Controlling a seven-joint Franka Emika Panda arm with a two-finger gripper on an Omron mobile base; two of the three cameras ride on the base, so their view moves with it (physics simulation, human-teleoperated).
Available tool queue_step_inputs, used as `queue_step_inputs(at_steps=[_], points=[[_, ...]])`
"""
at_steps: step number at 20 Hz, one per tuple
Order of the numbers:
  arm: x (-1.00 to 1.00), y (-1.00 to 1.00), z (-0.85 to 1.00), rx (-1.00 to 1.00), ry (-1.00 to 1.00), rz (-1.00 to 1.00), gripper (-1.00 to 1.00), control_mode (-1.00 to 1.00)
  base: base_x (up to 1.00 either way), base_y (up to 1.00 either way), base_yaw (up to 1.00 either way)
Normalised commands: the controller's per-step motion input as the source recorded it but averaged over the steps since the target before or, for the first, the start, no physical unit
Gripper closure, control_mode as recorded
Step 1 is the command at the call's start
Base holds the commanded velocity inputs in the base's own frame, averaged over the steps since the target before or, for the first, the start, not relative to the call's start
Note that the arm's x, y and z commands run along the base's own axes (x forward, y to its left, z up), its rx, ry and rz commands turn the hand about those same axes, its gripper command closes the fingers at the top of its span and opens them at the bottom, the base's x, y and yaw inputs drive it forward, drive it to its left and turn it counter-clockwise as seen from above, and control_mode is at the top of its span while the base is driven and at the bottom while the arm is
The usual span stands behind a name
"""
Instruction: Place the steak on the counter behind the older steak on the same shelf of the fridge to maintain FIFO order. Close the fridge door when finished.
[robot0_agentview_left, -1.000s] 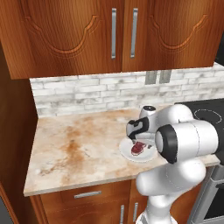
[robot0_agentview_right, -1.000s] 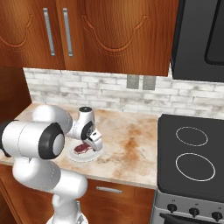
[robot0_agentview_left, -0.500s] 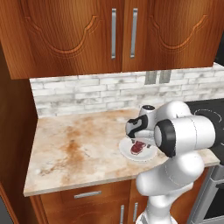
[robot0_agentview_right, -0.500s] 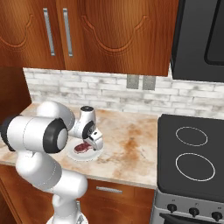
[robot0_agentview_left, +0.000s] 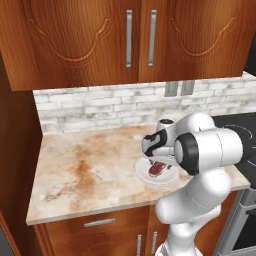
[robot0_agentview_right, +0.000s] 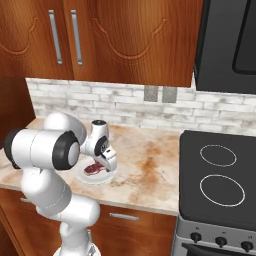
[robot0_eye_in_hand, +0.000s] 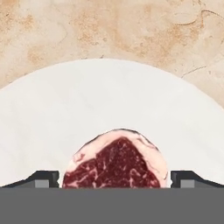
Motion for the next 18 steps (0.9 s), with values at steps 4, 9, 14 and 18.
queue_step_inputs(at_steps=[4, 9, 14, 18], points=[[-0.01, 0.39, -0.44, 0.00, -0.02, 0.00, 1.00, -1.00, 0.00, 0.00, 0.00], [0.00, 0.10, -0.14, -0.01, 0.02, 0.01, 1.00, -1.00, 0.00, 0.00, 0.00], [-0.15, 0.00, 0.02, 0.00, -0.05, 0.00, 1.00, -1.00, 0.00, 0.00, 0.00], [-0.49, 0.00, 0.33, 0.00, -0.16, -0.01, 1.00, -1.00, 0.00, 0.00, 0.00]])
